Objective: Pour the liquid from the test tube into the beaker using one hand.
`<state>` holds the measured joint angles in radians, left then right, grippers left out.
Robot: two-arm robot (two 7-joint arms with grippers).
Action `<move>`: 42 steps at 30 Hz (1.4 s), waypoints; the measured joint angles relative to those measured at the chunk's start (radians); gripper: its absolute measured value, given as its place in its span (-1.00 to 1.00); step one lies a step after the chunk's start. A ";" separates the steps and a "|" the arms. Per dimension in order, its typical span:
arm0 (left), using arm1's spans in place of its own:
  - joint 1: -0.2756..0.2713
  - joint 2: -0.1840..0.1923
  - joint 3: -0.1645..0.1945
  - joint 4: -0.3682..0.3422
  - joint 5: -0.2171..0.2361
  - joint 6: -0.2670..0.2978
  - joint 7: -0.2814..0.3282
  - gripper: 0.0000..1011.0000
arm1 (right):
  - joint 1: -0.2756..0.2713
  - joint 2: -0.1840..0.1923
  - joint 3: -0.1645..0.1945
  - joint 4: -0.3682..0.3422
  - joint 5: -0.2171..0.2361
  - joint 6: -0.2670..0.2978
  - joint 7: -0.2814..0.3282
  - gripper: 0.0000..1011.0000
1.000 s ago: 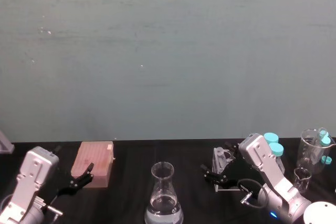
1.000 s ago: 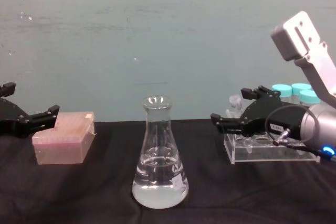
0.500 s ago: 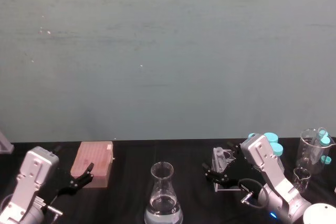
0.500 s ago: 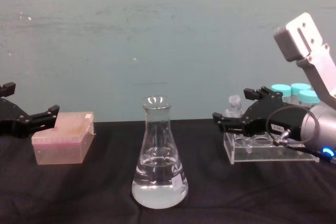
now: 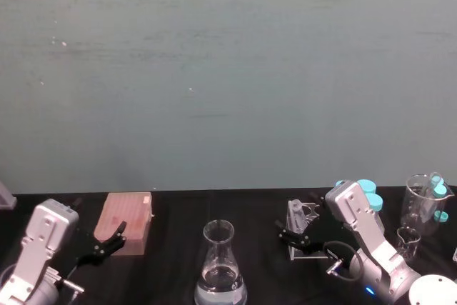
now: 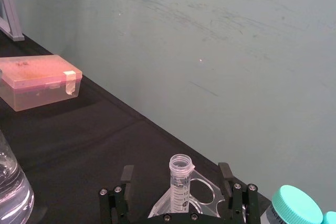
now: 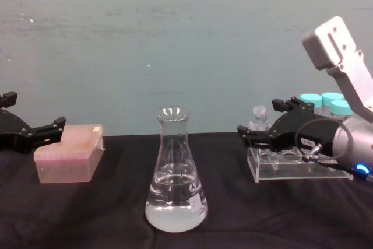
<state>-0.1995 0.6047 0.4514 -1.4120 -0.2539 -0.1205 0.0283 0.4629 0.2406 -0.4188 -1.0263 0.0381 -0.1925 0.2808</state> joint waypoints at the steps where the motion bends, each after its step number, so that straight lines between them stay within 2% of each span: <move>1: 0.000 0.000 0.000 0.000 0.000 0.000 0.000 0.98 | 0.001 -0.002 0.002 0.003 -0.004 -0.004 0.000 0.99; 13: 0.000 0.000 0.000 0.000 0.000 0.000 0.000 0.98 | 0.001 -0.002 0.001 0.003 -0.006 -0.005 0.000 0.99; 17: 0.000 0.000 0.000 0.000 0.000 0.000 0.000 0.98 | 0.001 -0.001 0.001 0.002 -0.004 -0.004 0.000 0.88; 26: 0.000 0.000 0.000 0.000 0.000 0.000 0.000 0.98 | 0.001 0.000 0.000 0.001 -0.002 -0.003 0.000 0.41; 28: 0.000 0.000 0.000 0.000 0.000 0.000 0.000 0.98 | 0.001 0.000 0.000 0.001 -0.002 -0.002 0.000 0.24; 30: 0.000 0.000 0.000 0.000 0.000 0.000 0.000 0.98 | 0.001 0.000 0.000 0.000 -0.002 -0.002 0.000 0.18; 31: 0.000 0.000 0.000 0.000 0.000 0.000 0.000 0.98 | 0.001 0.000 0.000 0.000 -0.001 -0.002 0.000 0.05; 34: 0.000 0.000 0.000 0.000 0.000 0.000 0.000 0.98 | 0.001 0.000 0.000 0.000 -0.001 -0.002 0.000 -0.16; 36: 0.000 0.000 0.000 0.000 0.000 0.000 0.000 0.98 | 0.001 0.000 0.000 0.000 -0.001 -0.002 0.001 -0.22; 37: 0.000 0.000 0.000 0.000 0.000 0.000 0.000 0.98 | 0.001 0.000 0.000 0.000 -0.001 -0.002 0.001 -0.36; 42: 0.000 0.000 0.000 0.000 0.000 0.000 0.000 0.98 | 0.001 0.000 0.000 0.000 0.000 -0.001 0.001 -0.60</move>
<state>-0.1996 0.6047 0.4514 -1.4119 -0.2539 -0.1205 0.0283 0.4638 0.2410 -0.4192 -1.0268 0.0378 -0.1939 0.2818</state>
